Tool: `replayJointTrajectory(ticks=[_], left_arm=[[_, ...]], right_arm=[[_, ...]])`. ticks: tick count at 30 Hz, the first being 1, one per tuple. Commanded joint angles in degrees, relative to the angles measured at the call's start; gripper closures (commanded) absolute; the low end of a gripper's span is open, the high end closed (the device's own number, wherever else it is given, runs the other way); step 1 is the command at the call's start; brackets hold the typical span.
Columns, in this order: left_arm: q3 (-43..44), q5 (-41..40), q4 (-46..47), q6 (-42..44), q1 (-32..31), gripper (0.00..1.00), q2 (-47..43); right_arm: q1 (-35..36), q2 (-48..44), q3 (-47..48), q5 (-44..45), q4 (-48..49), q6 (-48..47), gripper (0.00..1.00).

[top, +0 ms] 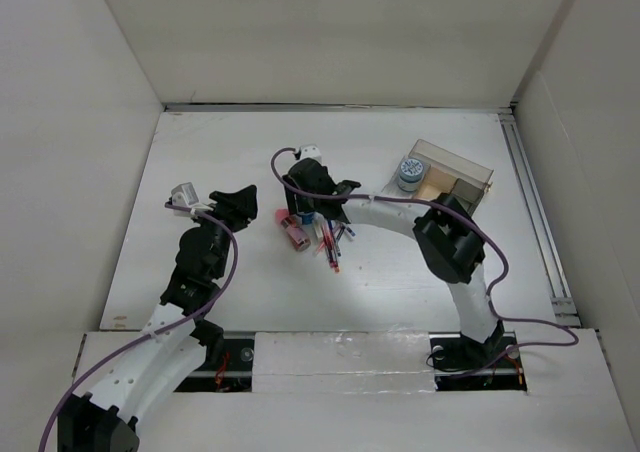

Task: Organize the desk

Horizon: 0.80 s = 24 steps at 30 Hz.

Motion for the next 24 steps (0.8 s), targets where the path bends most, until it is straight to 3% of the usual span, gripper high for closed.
replayJointTrajectory(ticks=[1,2,7,13,24], left_arm=[[-0.08,-0.23,2.28,-0.2,-0.16,0.49,-0.25],[0.96,0.38,0.97,-0.2,-0.16,0.49,-0.16],[0.27,0.39,1.32,-0.28,-0.16,0.49,-0.95],[-0.26,1.71,2.71,-0.37,-0.16,0.48,-1.48],[0.98,3.03,2.1,-0.55,-0.16,0.48,0.37]], right_arm=[[-2.08,-9.61,-3.45,-3.34,10.29,2.94,0.54],[-3.84,-15.2,-5.39,-3.7,11.99,4.86,0.54],[-9.03,-23.41,-11.9,-1.61,16.05,7.69,0.54],[-17.99,-33.16,-26.14,4.64,14.91,10.5,0.54],[-25.74,-34.33,-27.74,7.28,6.65,8.83,0.54]])
